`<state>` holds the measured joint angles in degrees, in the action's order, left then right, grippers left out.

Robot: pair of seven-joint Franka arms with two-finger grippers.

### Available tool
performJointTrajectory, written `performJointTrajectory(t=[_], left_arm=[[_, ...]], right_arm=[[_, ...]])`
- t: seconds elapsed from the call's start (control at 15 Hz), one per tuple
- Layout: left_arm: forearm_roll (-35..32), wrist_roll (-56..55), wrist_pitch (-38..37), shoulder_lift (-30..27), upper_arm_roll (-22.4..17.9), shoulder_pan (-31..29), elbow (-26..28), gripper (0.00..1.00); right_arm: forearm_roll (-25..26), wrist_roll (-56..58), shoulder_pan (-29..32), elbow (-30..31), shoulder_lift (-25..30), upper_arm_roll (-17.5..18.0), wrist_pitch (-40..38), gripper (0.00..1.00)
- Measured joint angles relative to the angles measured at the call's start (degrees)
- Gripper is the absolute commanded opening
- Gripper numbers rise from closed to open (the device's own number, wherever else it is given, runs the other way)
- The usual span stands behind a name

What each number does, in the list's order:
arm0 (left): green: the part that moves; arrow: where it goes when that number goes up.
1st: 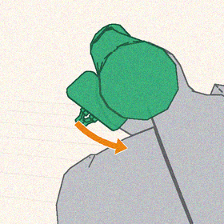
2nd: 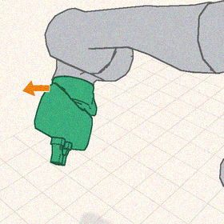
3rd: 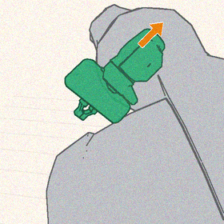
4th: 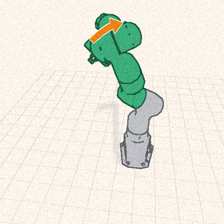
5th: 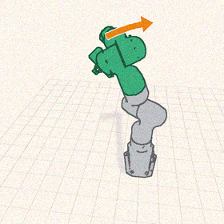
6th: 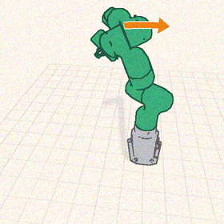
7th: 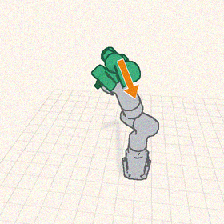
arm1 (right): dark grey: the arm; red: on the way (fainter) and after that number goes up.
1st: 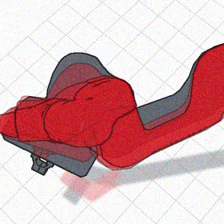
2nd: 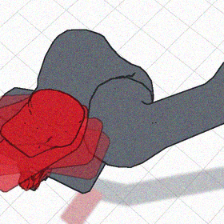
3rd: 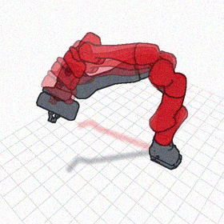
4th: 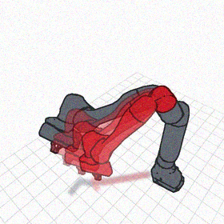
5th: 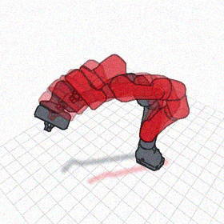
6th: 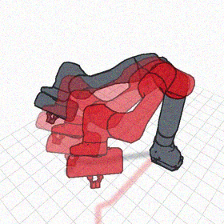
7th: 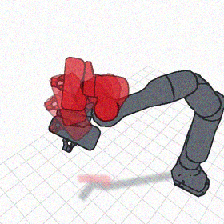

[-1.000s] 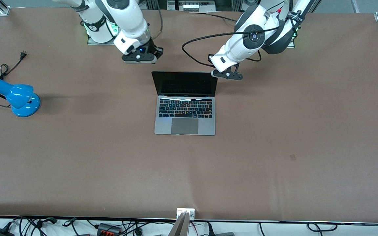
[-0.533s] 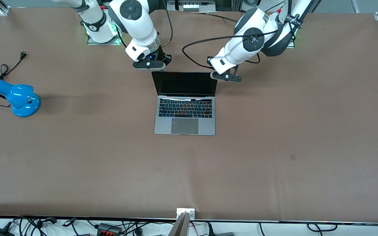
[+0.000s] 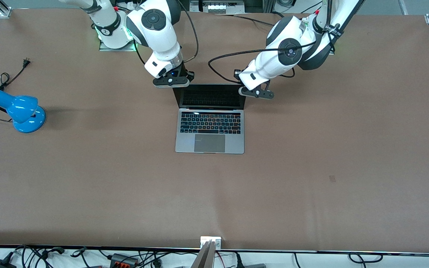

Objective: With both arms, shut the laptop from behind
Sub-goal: 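Push the screen's back down with both grippers toward the keyboard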

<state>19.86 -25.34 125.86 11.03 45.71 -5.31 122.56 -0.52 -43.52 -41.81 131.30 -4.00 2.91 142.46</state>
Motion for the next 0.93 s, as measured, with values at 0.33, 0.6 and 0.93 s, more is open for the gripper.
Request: performJointTrajectory(t=[0.33,0.6,0.93], left_arm=[[-3.7,0.0,0.3,4.5,-1.4,-0.2,-3.3,0.00],[-6.7,-0.2,1.4,8.3,-2.4,-0.3,-6.0,0.00],[-13.9,-3.6,3.0,15.9,-2.7,-0.1,-11.0,0.00]], right_arm=[[0.5,0.0,2.8,0.0,-3.4,-0.2,9.6,0.00],[0.7,0.0,4.7,-1.7,-7.1,-0.2,13.4,0.00],[1.9,0.0,7.0,-6.8,-13.1,-0.4,14.8,0.00]])
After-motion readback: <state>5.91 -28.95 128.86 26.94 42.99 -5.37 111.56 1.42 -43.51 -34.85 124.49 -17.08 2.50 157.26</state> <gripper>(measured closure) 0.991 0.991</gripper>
